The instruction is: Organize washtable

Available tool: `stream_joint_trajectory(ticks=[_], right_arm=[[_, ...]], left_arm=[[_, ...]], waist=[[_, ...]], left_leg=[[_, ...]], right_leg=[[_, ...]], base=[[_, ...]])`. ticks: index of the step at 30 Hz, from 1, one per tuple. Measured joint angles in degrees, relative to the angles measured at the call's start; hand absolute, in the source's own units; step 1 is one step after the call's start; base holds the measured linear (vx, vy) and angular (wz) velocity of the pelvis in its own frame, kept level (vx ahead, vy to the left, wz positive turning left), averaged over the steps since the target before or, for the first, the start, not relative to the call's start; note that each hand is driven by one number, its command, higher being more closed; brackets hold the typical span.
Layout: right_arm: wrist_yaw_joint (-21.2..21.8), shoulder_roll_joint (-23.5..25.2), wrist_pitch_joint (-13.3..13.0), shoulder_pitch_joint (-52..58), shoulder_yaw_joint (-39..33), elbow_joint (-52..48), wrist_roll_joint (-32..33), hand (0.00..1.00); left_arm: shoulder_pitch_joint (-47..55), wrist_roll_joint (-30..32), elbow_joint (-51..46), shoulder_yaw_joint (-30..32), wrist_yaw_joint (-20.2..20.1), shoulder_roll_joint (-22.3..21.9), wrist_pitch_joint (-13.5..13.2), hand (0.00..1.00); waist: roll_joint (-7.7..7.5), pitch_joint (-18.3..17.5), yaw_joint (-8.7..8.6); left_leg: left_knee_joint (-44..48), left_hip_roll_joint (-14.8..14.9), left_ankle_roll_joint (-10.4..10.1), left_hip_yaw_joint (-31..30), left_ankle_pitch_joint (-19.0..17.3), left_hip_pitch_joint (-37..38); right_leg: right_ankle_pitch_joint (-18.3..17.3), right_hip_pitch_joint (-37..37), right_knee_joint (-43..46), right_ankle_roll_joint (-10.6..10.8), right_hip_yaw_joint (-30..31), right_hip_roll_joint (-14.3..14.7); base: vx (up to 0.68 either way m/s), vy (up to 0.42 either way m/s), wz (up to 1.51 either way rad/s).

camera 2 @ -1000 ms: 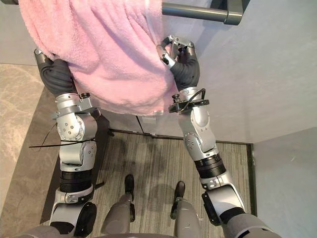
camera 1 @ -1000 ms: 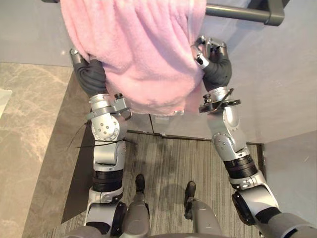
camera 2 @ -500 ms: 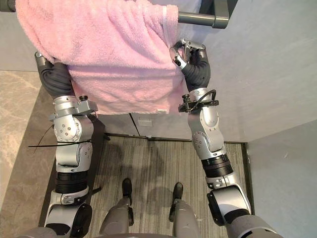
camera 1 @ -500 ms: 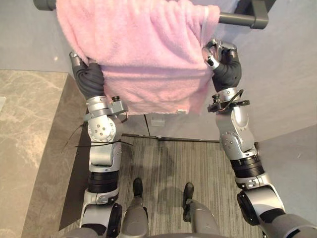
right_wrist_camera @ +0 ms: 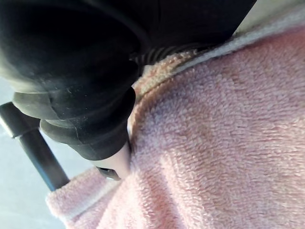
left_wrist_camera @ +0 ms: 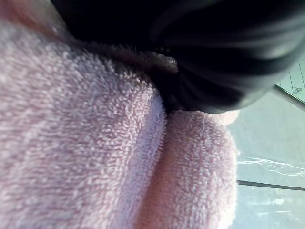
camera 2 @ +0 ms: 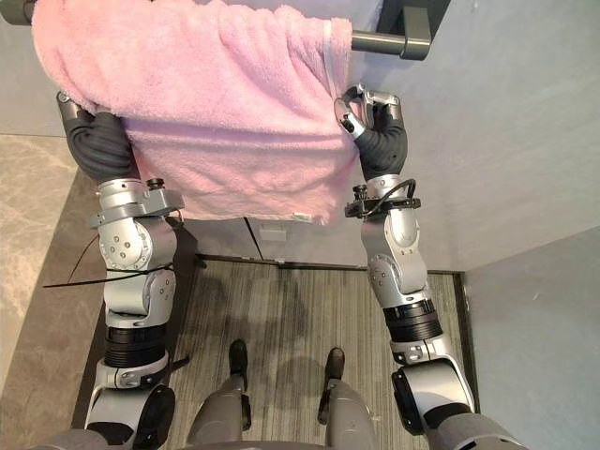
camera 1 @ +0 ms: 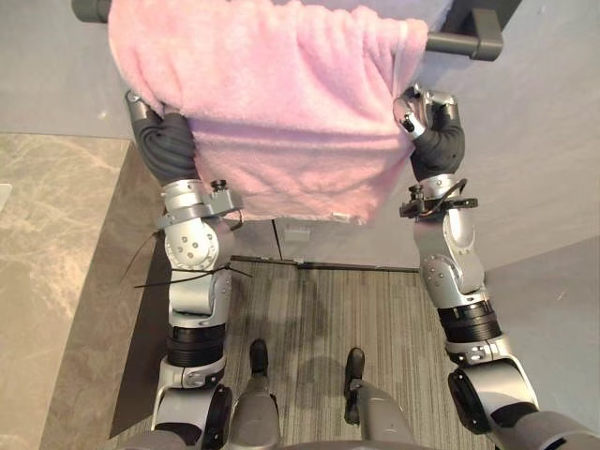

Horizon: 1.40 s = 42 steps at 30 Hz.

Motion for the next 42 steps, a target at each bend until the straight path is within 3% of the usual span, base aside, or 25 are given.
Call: stream_joint_trajectory(ticks=[7,8,9,16,30,36,42], right_arm=[[-0.29,0.09,0.03,3.22,-3.77,-0.71,-0.99,1.00],[-0.62,0.09,0.18,3.63,-4.10,-0.71,-0.99,0.00],[-0.93,0.07,0.22,4.06,-4.46,-0.71,-1.00,0.00],[-1.98,-0.17,0.73,6.47,-6.95,-0.69,-1.07,0.00],[-1.45,0.26,1.00,9.72,-7.02,-0.69,-1.06,0.00],[-1.03,3.50,1.54,17.55,-7.09,-0.72,-1.83,0.00],[1.42,6.93,4.24,30.02,-6.95,-0.75,-5.76,0.00]], left_arm=[[0.15,0.43,0.00,0.27,-0.09,-0.02,0.06,1.00],[0.46,0.41,0.00,0.30,-0.27,-0.05,0.06,1.00],[0.80,0.41,0.00,0.31,-0.44,-0.08,0.06,0.00],[5.02,0.31,0.01,0.76,-3.72,-0.12,0.13,0.00],[10.95,0.35,0.11,0.89,-6.21,-0.13,0.14,0.00],[17.98,0.69,0.33,1.24,-7.58,-2.90,1.01,0.00],[28.32,3.44,4.98,3.05,-10.23,-5.12,3.83,0.00]], waist=[[-0.01,-0.11,0.01],[-0.01,-0.13,0.00],[0.01,-0.19,0.01],[0.69,-1.62,0.01],[1.20,-2.61,0.00],[1.72,-4.92,0.05],[1.98,-5.23,0.03]], left_leg=[[-0.48,-0.04,0.01,0.03,0.01,0.79],[-0.51,-0.04,0.01,0.04,0.01,0.79],[-0.54,-0.04,0.01,0.05,0.01,0.80],[-0.73,-0.03,0.00,0.23,0.00,0.79],[-0.73,-0.03,0.00,0.15,0.01,1.04],[-0.76,-0.03,0.00,-0.28,-0.02,1.27],[-0.78,-0.03,-0.01,-0.26,-0.21,3.24]], right_leg=[[0.00,0.74,-0.39,0.00,0.00,0.01],[0.01,0.74,-0.46,0.01,0.00,0.02],[0.01,0.74,-0.51,0.01,0.00,0.03],[0.07,0.74,-0.93,0.09,0.05,0.09],[0.11,1.00,-0.93,0.11,0.07,0.09],[0.11,1.90,-1.82,0.12,-0.11,0.08],[-0.01,3.84,-1.92,0.24,-0.10,0.04]], base=[[0.01,0.001,0.00],[0.00,0.000,0.00],[0.00,0.000,0.00],[0.02,0.002,-0.01],[0.00,0.000,0.00],[0.01,0.002,0.03],[-0.01,0.003,0.00]])
